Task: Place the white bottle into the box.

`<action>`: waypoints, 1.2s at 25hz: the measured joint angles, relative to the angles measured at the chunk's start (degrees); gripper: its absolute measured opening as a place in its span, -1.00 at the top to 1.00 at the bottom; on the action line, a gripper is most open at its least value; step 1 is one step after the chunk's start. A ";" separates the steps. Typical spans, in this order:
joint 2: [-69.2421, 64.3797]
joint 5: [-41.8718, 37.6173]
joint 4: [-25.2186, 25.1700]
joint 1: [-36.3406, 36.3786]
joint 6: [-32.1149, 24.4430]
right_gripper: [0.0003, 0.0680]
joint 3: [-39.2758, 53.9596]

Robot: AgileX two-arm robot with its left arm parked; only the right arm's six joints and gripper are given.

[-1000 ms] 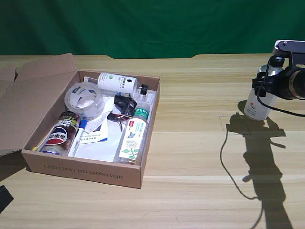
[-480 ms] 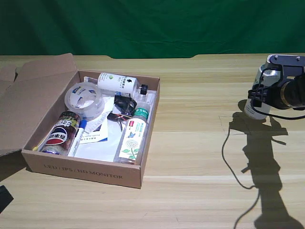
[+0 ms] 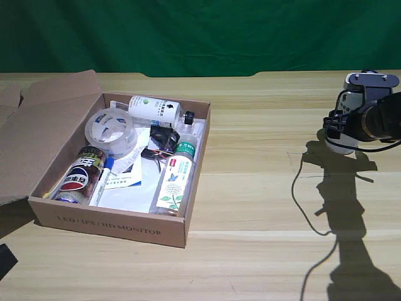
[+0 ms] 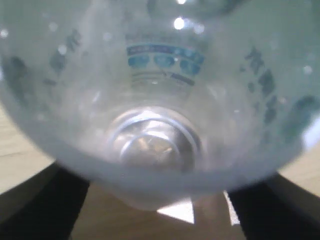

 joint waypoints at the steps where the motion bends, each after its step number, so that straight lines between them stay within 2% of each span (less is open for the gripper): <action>1: 0.18 0.06 0.00 0.00 0.00 -0.95 0.00; 5: 0.74 0.51 0.04 0.00 0.00 -0.87 -0.45; 13: 0.97 0.66 0.04 0.00 0.00 -0.46 -0.57; 21: 0.54 0.30 0.11 0.00 -0.64 -0.46 -0.57; 30: -6.10 -6.04 0.12 0.00 -2.99 -0.46 -0.57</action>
